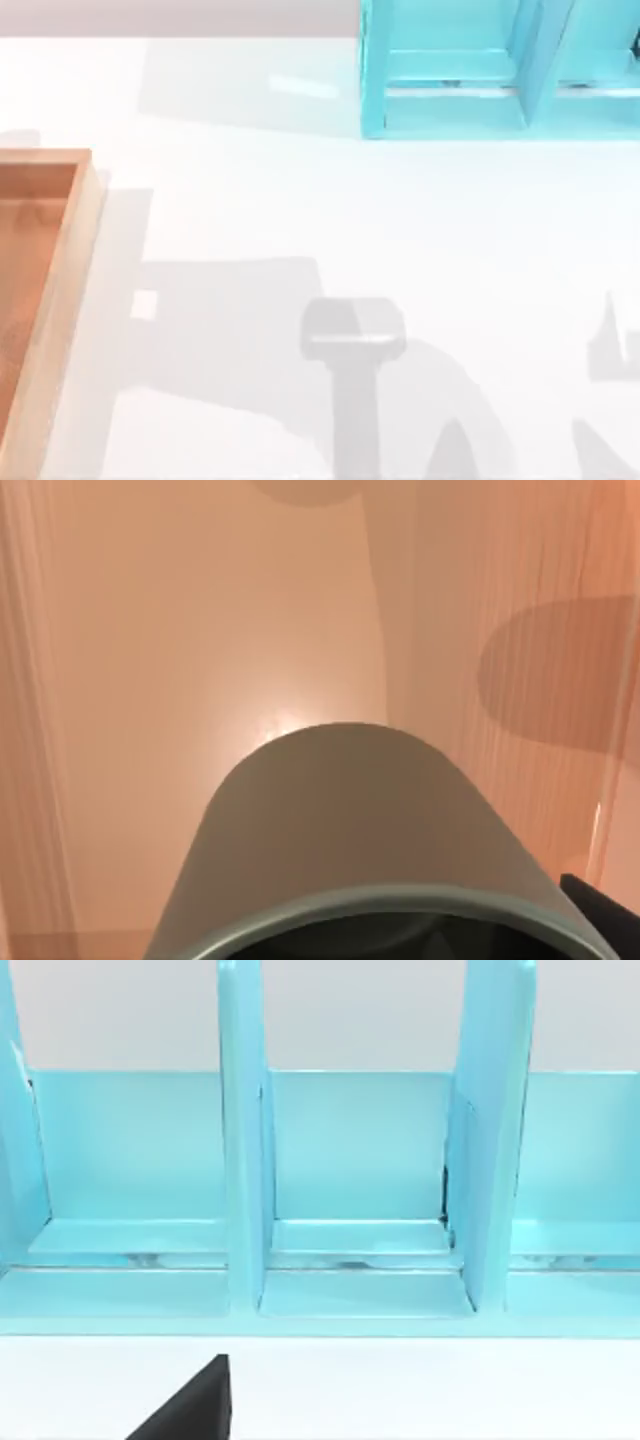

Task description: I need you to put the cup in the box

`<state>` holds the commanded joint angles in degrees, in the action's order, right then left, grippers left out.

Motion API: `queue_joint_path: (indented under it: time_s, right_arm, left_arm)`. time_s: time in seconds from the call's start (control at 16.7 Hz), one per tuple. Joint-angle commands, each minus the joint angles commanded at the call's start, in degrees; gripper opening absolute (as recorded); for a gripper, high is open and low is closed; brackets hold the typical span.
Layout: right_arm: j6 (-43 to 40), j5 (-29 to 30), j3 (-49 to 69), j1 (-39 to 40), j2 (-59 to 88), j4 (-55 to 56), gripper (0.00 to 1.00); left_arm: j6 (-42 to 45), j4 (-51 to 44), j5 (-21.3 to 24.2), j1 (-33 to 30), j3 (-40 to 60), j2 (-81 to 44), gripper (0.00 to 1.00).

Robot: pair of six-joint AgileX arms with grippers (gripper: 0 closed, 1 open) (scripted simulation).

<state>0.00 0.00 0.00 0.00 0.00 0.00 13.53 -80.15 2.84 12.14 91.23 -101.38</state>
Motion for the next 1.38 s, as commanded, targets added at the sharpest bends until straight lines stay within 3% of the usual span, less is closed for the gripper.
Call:
queue_joint_path:
  time_s: [0.36,0.66,1.38]
  right_arm:
    - [0.0,0.0,0.0,0.0,0.0,0.0,1.0]
    - [0.0,0.0,0.0,0.0,0.0,0.0,1.0]
    - [0.0,0.0,0.0,0.0,0.0,0.0,1.0]
  left_arm:
    - [0.97,11.73,0.01,1.12,-10.95,-0.65,0.0]
    - [1.22,13.28,0.08,1.27,-12.48,-0.78,0.0]
    - [1.22,13.28,0.08,1.27,-12.48,-0.78,0.9]
